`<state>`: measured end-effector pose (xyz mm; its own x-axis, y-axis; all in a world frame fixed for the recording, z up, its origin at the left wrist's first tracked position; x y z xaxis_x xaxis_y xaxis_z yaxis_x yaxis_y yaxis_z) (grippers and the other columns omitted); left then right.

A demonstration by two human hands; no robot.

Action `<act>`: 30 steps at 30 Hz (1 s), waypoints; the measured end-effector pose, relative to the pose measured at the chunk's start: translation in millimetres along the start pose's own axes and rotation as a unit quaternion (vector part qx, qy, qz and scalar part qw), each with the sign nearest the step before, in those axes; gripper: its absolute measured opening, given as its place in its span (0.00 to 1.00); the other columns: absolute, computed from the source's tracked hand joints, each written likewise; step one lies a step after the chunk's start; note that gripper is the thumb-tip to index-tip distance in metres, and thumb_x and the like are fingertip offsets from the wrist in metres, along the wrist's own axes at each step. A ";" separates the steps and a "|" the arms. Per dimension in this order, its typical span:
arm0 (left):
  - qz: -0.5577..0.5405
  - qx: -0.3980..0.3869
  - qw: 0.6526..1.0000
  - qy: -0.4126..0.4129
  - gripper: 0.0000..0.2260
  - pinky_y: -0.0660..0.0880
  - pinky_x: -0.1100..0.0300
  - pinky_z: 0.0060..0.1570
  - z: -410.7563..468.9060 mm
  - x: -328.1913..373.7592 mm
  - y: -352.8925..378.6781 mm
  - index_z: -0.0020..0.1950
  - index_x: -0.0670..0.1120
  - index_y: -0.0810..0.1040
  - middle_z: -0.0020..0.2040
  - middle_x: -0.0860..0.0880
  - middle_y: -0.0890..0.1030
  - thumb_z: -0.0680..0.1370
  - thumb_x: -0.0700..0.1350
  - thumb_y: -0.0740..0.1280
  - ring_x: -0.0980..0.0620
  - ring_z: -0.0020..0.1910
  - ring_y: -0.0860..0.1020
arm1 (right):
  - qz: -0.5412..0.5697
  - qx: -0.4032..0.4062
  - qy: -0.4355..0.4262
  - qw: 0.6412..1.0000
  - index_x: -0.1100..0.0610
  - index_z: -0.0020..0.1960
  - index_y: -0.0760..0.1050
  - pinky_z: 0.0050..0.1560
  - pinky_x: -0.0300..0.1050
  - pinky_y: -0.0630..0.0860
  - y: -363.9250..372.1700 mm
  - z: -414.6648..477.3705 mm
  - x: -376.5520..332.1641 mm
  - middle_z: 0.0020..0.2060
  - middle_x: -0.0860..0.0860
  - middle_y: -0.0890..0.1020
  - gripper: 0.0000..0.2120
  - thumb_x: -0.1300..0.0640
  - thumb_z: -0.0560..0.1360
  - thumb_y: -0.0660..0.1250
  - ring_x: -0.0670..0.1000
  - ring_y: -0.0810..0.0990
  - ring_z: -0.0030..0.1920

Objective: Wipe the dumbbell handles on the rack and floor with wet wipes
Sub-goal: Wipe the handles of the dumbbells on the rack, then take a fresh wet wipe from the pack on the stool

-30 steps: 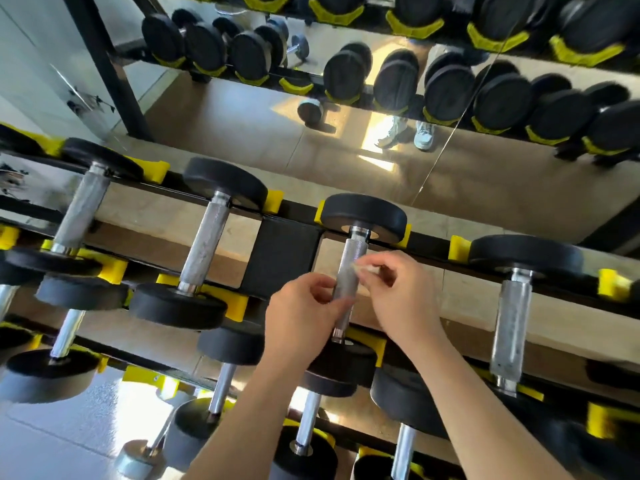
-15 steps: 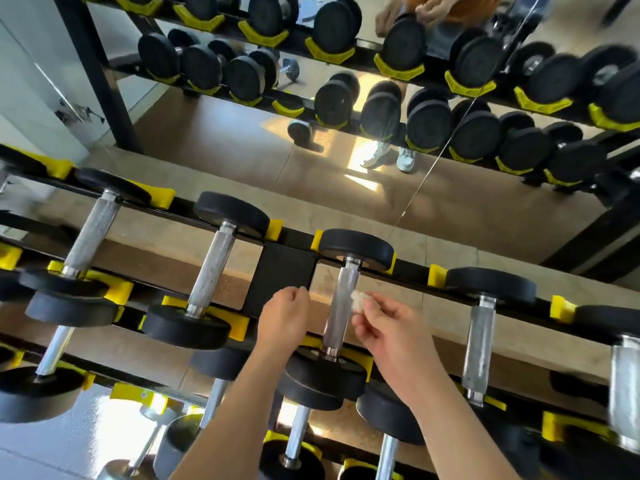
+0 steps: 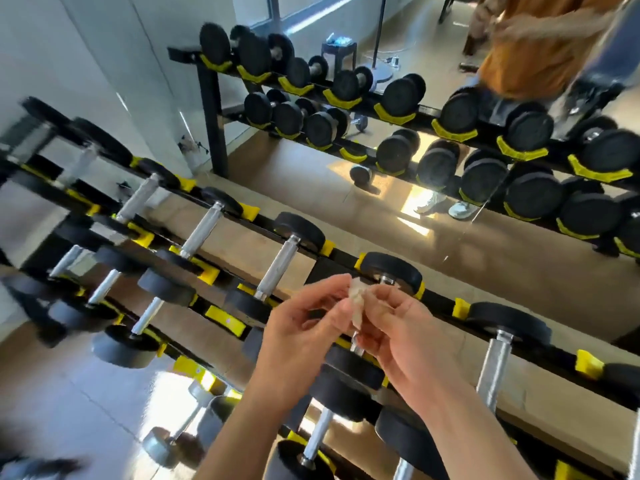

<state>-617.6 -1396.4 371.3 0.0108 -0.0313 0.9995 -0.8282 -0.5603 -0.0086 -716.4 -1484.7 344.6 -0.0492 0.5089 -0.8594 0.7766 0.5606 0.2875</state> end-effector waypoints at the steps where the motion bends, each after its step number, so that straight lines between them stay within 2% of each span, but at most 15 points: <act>1: 0.020 0.027 0.999 0.020 0.13 0.79 0.60 0.50 -14.6 11.3 -1.8 0.58 0.47 0.81 0.51 0.52 0.83 0.74 0.47 0.69 0.53 0.51 0.82 | -0.044 -0.009 -0.008 0.999 0.60 0.52 0.79 0.45 0.51 0.79 7.0 -9.6 -2.0 0.44 0.59 0.85 0.18 0.48 0.69 0.67 0.58 0.84 0.44; 2: 0.043 0.067 0.996 0.031 0.11 0.79 0.62 0.47 -28.7 18.4 -6.0 0.56 0.49 0.82 0.48 0.53 0.84 0.73 0.45 0.70 0.54 0.48 0.82 | -0.073 -0.021 -0.015 0.997 0.60 0.51 0.79 0.45 0.52 0.79 14.5 -20.4 -4.2 0.42 0.59 0.85 0.18 0.47 0.68 0.67 0.58 0.84 0.43; 4: 0.075 0.157 0.984 0.046 0.08 0.79 0.62 0.43 -57.5 28.8 -17.1 0.51 0.50 0.84 0.43 0.52 0.84 0.72 0.44 0.73 0.54 0.43 0.82 | -0.099 -0.058 -0.026 0.993 0.61 0.47 0.80 0.39 0.47 0.77 30.4 -43.3 -7.2 0.38 0.58 0.84 0.17 0.47 0.69 0.68 0.55 0.83 0.38; 7: 0.092 0.234 0.966 0.059 0.03 0.79 0.59 0.40 -100.5 40.4 -34.2 0.43 0.52 0.84 0.38 0.52 0.84 0.73 0.44 0.72 0.53 0.38 0.81 | -0.180 -0.131 -0.046 0.974 0.59 0.44 0.81 0.37 0.41 0.76 54.2 -74.8 -5.7 0.35 0.54 0.84 0.12 0.52 0.77 0.65 0.51 0.83 0.37; 10: 0.120 0.291 0.948 0.053 0.10 0.77 0.62 0.38 -140.0 46.8 -53.7 0.39 0.57 0.81 0.36 0.55 0.83 0.75 0.42 0.71 0.57 0.36 0.80 | -0.242 -0.226 -0.051 0.942 0.55 0.48 0.82 0.43 0.39 0.79 80.4 -104.0 -2.8 0.39 0.50 0.85 0.11 0.51 0.78 0.63 0.47 0.84 0.42; 14: 0.144 0.344 0.927 0.051 0.15 0.76 0.67 0.35 -195.3 61.9 -77.1 0.38 0.58 0.81 0.34 0.56 0.82 0.75 0.37 0.70 0.58 0.35 0.80 | -0.288 -0.338 -0.067 0.894 0.56 0.51 0.82 0.45 0.36 0.79 123.5 -139.4 1.8 0.42 0.51 0.86 0.14 0.48 0.70 0.71 0.47 0.84 0.45; 16: 0.135 0.360 0.922 0.042 0.13 0.75 0.68 0.31 -222.6 64.9 -90.1 0.41 0.55 0.82 0.34 0.58 0.82 0.75 0.36 0.70 0.59 0.33 0.80 | -0.302 -0.351 -0.088 0.882 0.56 0.49 0.83 0.47 0.38 0.80 146.6 -152.6 10.2 0.41 0.52 0.85 0.13 0.50 0.68 0.72 0.49 0.84 0.45; 18: 0.086 0.377 0.921 0.040 0.09 0.74 0.65 0.28 -253.0 61.7 -109.2 0.46 0.52 0.84 0.37 0.56 0.83 0.75 0.37 0.70 0.57 0.33 0.80 | -0.291 -0.361 -0.100 0.880 0.57 0.48 0.83 0.45 0.41 0.81 173.2 -166.4 25.0 0.40 0.53 0.86 0.10 0.54 0.69 0.73 0.50 0.85 0.44; 20: 0.027 0.383 0.922 0.047 0.08 0.77 0.61 0.34 -277.7 55.6 -124.9 0.51 0.51 0.83 0.40 0.50 0.83 0.74 0.40 0.72 0.53 0.38 0.81 | -0.270 -0.369 -0.092 0.885 0.58 0.48 0.83 0.45 0.46 0.81 192.9 -177.0 39.6 0.39 0.54 0.86 0.11 0.55 0.68 0.73 0.53 0.85 0.43; 22: 0.016 0.412 0.910 0.043 0.12 0.78 0.62 0.37 -312.2 46.4 -148.6 0.51 0.52 0.82 0.40 0.48 0.82 0.70 0.41 0.74 0.49 0.39 0.80 | -0.253 -0.385 -0.066 0.885 0.60 0.47 0.83 0.43 0.45 0.82 221.9 -191.8 64.4 0.39 0.57 0.85 0.11 0.56 0.66 0.73 0.56 0.84 0.41; 25: 0.112 0.469 0.876 0.021 0.15 0.75 0.66 0.36 -364.6 29.5 -192.2 0.48 0.55 0.83 0.37 0.53 0.80 0.70 0.36 0.76 0.55 0.37 0.78 | -0.254 -0.396 -0.004 0.883 0.64 0.47 0.81 0.36 0.40 0.81 267.9 -215.6 116.0 0.38 0.60 0.85 0.05 0.68 0.72 0.70 0.54 0.83 0.36; 28: 0.210 0.507 0.836 -0.005 0.12 0.73 0.69 0.36 -420.9 12.2 -243.9 0.46 0.56 0.81 0.40 0.56 0.79 0.71 0.40 0.76 0.56 0.39 0.78 | -0.292 -0.424 0.042 0.856 0.64 0.46 0.79 0.38 0.44 0.79 319.5 -245.6 174.3 0.38 0.61 0.84 0.10 0.75 0.73 0.63 0.52 0.83 0.36; 30: 0.267 0.514 0.815 -0.019 0.04 0.73 0.68 0.36 -455.1 4.7 -278.0 0.44 0.54 0.79 0.42 0.58 0.78 0.72 0.46 0.72 0.57 0.41 0.78 | -0.311 -0.440 0.058 0.840 0.62 0.46 0.78 0.41 0.48 0.78 355.3 -266.6 206.6 0.37 0.59 0.85 0.10 0.75 0.73 0.63 0.52 0.83 0.36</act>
<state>-642.3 -864.2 393.0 -0.1643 -0.5119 0.8432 0.1871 -0.8555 -0.4829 -618.1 -1006.2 381.9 -0.3745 -0.0303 -0.9267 -0.1846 0.9819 0.0425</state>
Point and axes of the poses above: each hand's wrist, its own z-axis towards the middle knuckle, its own y-axis out of the palm, x = y × z, the point moved 6 cm from there along z, towards the middle knuckle
